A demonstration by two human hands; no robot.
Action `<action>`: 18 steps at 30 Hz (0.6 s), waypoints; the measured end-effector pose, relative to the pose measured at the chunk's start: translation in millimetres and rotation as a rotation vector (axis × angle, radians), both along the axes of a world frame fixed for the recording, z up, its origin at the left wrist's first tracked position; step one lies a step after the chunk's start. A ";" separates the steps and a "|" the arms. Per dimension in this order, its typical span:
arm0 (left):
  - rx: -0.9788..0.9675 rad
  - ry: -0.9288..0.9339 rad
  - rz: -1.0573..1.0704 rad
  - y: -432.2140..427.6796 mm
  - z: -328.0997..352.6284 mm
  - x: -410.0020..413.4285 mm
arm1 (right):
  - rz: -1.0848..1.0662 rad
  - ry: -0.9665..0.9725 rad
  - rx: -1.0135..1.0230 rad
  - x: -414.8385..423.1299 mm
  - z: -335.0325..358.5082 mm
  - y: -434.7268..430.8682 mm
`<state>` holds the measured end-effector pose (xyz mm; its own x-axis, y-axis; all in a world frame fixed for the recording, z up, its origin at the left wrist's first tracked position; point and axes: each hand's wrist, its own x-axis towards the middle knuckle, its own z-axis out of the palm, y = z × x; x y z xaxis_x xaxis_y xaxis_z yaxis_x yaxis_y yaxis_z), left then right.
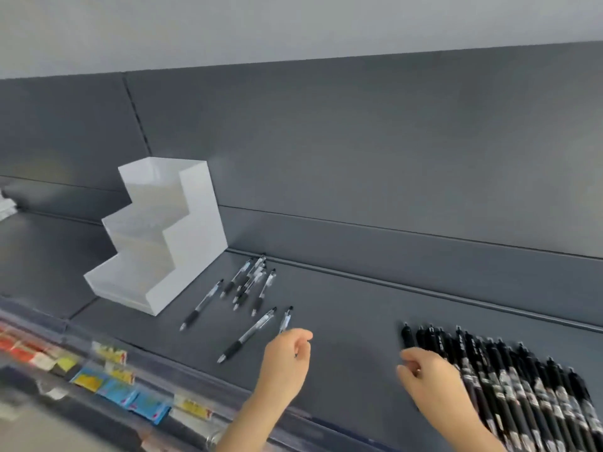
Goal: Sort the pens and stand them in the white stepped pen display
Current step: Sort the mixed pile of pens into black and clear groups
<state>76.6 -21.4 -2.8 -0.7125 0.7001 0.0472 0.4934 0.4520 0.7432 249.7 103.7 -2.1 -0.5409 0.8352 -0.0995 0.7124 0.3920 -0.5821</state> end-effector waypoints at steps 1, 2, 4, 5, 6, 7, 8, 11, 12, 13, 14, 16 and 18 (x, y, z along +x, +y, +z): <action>-0.004 0.020 0.051 -8.6 0.1 -10.7 | 0.044 -0.007 -0.022 -13.2 -3.4 -4.1; -0.015 0.042 0.102 -16.8 -0.1 -22.4 | 0.088 -0.016 -0.034 -26.4 -5.0 -9.3; -0.047 0.083 0.190 -29.6 -1.5 -46.7 | 0.161 -0.026 -0.050 -51.8 -4.1 -20.4; -0.067 0.104 0.210 -34.4 -3.6 -58.5 | 0.191 -0.027 -0.061 -64.3 -2.9 -25.6; -0.103 0.121 0.217 -38.1 -5.7 -68.7 | 0.218 -0.030 -0.065 -77.0 -1.4 -31.1; -0.155 0.132 0.219 -39.9 -8.9 -77.5 | 0.241 -0.038 -0.068 -89.5 0.3 -36.7; -0.218 0.130 0.214 -40.4 -11.3 -84.0 | 0.264 -0.047 -0.066 -101.7 1.3 -41.5; -0.314 0.143 0.168 -37.6 -16.8 -102.3 | 0.289 -0.107 -0.050 -139.5 2.8 -53.2; -0.316 0.162 0.163 -37.4 -16.8 -109.9 | 0.278 -0.136 -0.045 -152.3 3.2 -57.9; -0.309 0.193 0.168 -37.8 -16.1 -120.1 | 0.254 -0.169 -0.046 -165.9 3.2 -63.3; -0.315 0.227 0.180 -39.9 -14.2 -132.7 | 0.219 -0.205 -0.046 -179.8 2.7 -69.5; -0.364 0.297 0.212 -44.9 -13.3 -161.8 | 0.151 -0.275 -0.013 -205.4 -0.4 -83.3; -0.444 0.347 0.206 -48.2 -13.7 -188.1 | 0.104 -0.339 0.036 -225.8 -2.6 -94.8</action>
